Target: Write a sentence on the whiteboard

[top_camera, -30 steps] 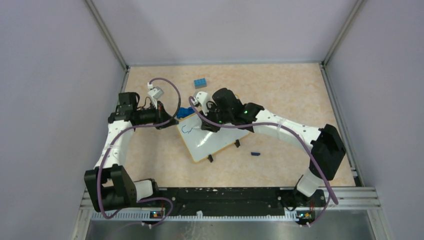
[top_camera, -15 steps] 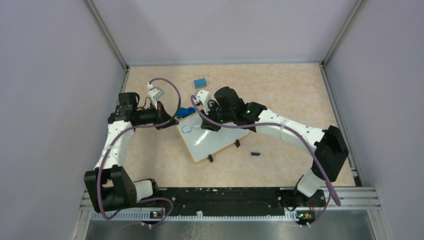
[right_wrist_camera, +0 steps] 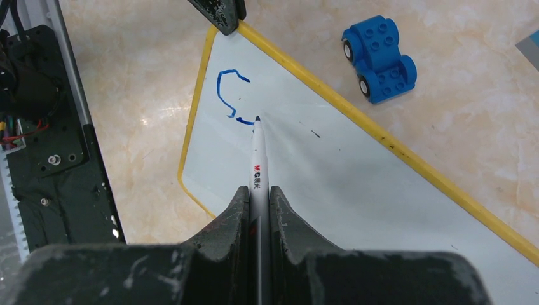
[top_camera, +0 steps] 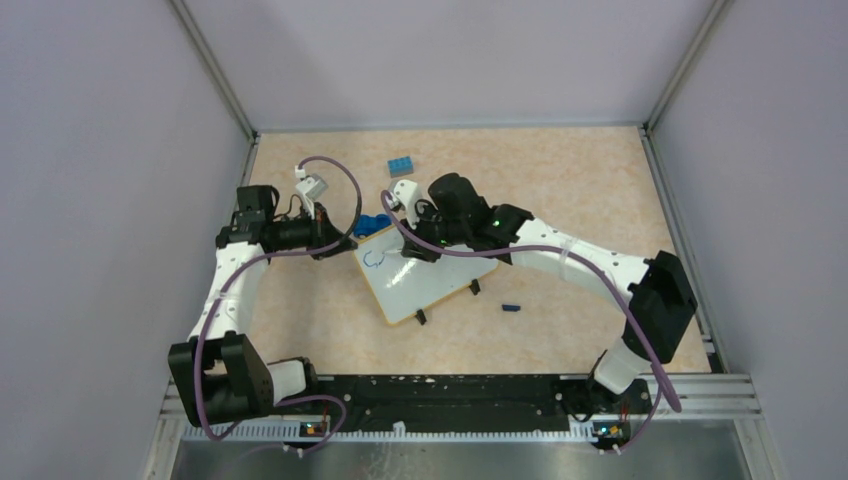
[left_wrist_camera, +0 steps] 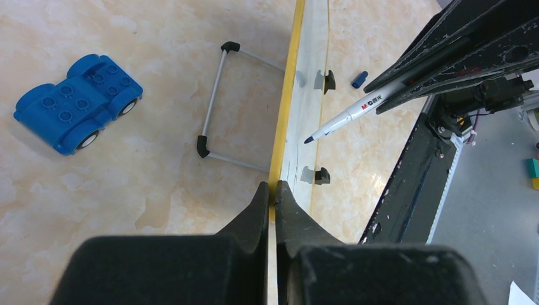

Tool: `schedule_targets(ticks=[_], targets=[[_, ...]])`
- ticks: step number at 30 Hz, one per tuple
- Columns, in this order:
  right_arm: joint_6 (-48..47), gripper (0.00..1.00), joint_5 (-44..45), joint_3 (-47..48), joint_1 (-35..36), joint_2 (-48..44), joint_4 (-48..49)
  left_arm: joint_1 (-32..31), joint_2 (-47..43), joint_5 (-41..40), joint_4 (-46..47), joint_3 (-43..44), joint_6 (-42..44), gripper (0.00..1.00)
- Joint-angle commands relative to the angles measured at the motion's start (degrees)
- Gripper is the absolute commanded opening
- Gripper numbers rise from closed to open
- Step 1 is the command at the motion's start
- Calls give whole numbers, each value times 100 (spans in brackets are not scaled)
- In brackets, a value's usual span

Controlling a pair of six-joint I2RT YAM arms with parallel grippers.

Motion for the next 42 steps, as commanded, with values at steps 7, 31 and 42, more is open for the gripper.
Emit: schedule_targets(ticks=[7,31,42], targets=[[-58,0,26,263,18,138,322,-27,-111,54,-103,-69,26,0],[-85,0,-34,-207,83,90,246,-27,-96,12,-103,-71,17,0],[-137,0,80,-291,44,-155,145,-26,-103,5,-107,-76,14,0]])
